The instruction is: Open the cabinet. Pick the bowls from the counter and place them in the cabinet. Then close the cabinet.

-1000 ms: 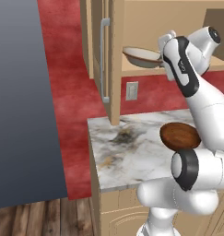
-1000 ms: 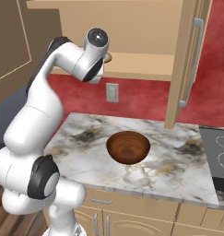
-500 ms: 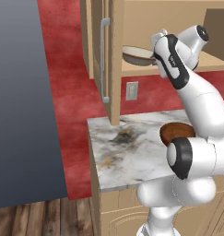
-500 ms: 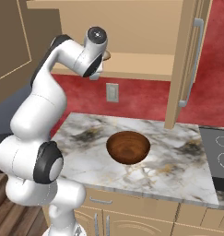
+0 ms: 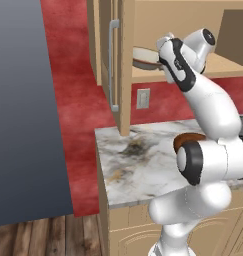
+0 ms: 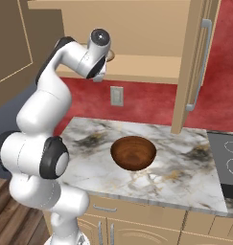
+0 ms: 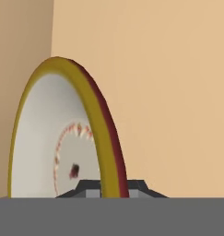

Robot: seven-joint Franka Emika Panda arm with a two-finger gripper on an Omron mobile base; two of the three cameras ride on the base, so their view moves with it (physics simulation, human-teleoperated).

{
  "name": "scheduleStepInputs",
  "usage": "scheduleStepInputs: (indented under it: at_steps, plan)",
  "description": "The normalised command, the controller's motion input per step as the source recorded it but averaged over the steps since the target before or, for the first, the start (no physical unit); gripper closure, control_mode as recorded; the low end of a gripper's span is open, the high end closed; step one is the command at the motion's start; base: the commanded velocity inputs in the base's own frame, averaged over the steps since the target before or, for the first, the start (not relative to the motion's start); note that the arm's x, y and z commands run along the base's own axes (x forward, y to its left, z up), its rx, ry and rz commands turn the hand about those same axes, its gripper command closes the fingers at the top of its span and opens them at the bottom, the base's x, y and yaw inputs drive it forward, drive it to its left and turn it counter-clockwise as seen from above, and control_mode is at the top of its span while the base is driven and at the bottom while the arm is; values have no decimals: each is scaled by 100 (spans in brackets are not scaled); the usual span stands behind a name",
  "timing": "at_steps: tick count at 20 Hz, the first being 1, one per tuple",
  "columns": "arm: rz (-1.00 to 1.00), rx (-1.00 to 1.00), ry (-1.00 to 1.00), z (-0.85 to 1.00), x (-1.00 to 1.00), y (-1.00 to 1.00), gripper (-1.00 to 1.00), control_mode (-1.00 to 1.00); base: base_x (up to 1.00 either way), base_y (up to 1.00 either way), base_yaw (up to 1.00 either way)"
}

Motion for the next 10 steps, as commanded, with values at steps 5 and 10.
scheduleStepInputs:
  at_steps: [5,10]
  plan:
    - [0,0,0,-3,31,4,100,-100,0,0,0]
    - [0,0,0,0,25,0,100,-100,0,0,0]
